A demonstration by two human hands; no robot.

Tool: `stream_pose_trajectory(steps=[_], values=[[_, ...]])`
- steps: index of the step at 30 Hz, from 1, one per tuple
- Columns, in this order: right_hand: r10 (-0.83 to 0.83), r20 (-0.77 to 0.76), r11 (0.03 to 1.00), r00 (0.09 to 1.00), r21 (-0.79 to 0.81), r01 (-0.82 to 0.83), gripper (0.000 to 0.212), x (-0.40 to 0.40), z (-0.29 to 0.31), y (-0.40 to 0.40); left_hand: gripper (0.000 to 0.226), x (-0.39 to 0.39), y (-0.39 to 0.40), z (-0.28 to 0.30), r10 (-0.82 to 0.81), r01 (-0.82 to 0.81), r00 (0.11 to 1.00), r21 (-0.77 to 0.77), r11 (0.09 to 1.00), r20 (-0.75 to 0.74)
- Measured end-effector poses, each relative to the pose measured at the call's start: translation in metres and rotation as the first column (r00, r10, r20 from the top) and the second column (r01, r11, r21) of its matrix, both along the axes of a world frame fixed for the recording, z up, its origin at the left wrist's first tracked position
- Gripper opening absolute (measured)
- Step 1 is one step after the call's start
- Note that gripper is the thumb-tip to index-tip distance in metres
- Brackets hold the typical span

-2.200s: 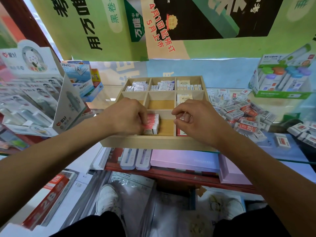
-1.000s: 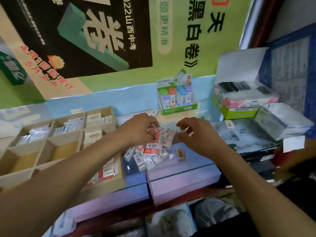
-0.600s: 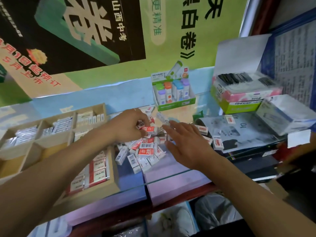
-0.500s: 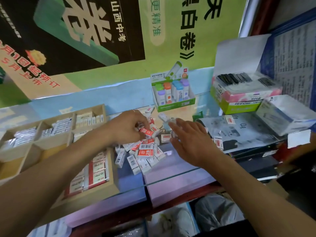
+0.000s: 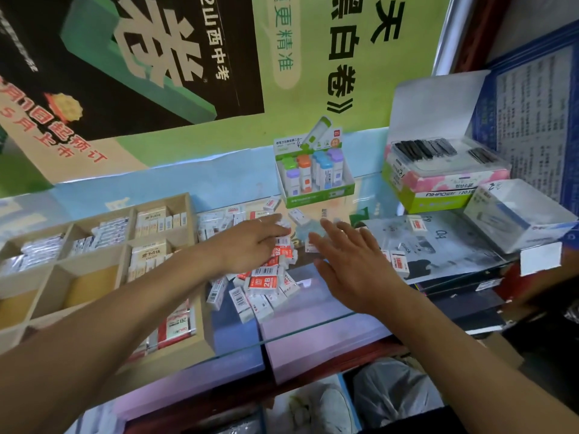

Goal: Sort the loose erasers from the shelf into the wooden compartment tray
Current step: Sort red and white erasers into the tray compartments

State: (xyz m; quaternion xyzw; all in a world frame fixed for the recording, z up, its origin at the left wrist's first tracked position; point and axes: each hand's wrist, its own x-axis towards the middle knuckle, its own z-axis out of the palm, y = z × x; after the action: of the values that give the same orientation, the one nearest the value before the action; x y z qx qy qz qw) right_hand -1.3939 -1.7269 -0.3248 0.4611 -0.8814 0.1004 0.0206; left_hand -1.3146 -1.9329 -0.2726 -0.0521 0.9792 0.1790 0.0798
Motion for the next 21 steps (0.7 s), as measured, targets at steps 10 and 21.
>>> stream_pose_trajectory(steps=[10,21], values=[[-0.059,0.027,0.996,0.998,-0.063,0.060,0.070,0.001,0.005,-0.011,0.035,-0.010,-0.011,0.005,0.115,-0.117,0.983,-0.006,0.993,-0.144],[0.051,0.028,0.999,0.998,-0.015,-0.051,0.065,0.005,0.008,-0.024,0.021,-0.045,-0.008,0.006,0.229,-0.213,0.971,0.178,0.961,-0.072]])
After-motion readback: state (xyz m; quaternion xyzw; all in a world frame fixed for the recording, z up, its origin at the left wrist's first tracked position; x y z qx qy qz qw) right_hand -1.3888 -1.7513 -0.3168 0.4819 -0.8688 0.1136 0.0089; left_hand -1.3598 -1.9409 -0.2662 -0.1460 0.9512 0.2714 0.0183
